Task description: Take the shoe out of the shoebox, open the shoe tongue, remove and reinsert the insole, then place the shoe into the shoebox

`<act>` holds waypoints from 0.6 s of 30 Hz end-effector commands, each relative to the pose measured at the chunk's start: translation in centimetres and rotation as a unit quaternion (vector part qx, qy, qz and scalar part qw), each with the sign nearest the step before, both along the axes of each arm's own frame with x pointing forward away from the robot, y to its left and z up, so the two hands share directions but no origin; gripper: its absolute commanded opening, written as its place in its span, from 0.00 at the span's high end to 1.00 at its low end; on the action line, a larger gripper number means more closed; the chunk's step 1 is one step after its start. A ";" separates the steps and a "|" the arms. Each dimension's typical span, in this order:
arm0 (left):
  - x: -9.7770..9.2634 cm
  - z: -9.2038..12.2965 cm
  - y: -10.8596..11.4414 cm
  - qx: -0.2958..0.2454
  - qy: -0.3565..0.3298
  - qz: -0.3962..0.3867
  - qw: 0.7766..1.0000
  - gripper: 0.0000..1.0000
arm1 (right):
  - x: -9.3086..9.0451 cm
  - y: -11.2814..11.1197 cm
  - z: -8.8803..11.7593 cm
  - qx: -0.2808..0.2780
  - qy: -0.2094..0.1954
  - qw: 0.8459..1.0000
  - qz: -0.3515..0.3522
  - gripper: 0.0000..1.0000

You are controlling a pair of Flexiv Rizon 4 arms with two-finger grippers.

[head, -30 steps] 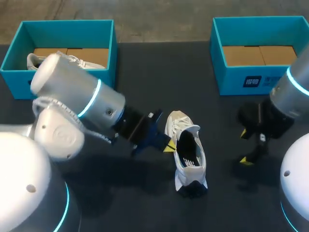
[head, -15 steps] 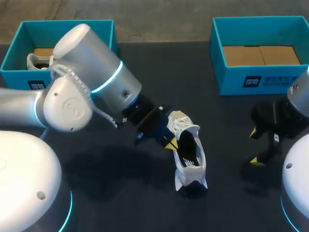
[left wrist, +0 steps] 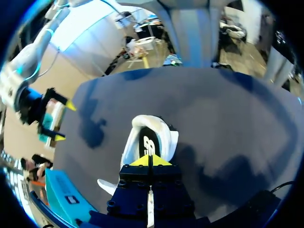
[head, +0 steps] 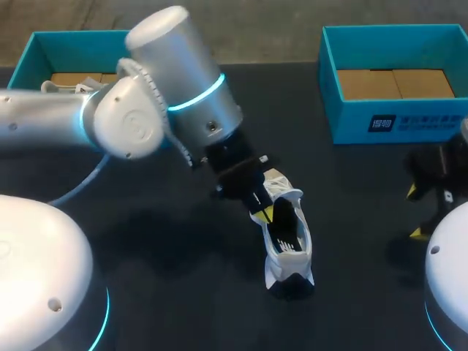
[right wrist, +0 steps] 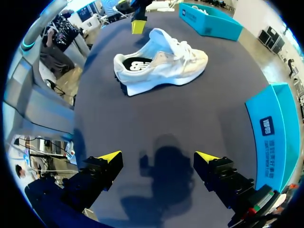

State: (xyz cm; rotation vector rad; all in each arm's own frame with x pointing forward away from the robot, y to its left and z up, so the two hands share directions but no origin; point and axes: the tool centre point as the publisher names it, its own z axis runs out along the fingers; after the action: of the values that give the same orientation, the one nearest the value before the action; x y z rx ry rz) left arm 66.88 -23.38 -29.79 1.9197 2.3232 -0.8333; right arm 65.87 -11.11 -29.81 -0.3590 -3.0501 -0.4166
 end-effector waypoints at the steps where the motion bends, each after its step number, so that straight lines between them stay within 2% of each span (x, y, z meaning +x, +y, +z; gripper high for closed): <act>1: 0.0 -0.2 -1.5 0.180 -0.019 -0.117 0.976 1.00 | -0.6 -1.1 0.6 -0.003 -0.006 1.000 -0.001 0.00; 5: -0.7 -0.5 -2.1 0.210 -0.039 -0.140 0.967 1.00 | -1.1 -1.7 0.7 0.001 -0.021 1.000 0.016 0.00; 10: -1.9 -1.4 -2.4 0.252 -0.067 -0.151 0.954 1.00 | -1.1 -1.7 0.7 0.001 -0.021 1.000 0.016 0.00; 18: -1.2 -3.2 -2.8 0.271 -0.066 -0.145 0.949 1.00 | -1.1 -1.7 0.7 0.001 -0.021 1.000 0.016 0.00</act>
State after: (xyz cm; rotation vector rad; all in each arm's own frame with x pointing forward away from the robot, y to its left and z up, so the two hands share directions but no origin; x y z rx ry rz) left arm 65.14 -25.39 -32.43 2.3276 2.3058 -0.2615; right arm 65.05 -12.75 -29.14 -0.3044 -3.0873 -0.4315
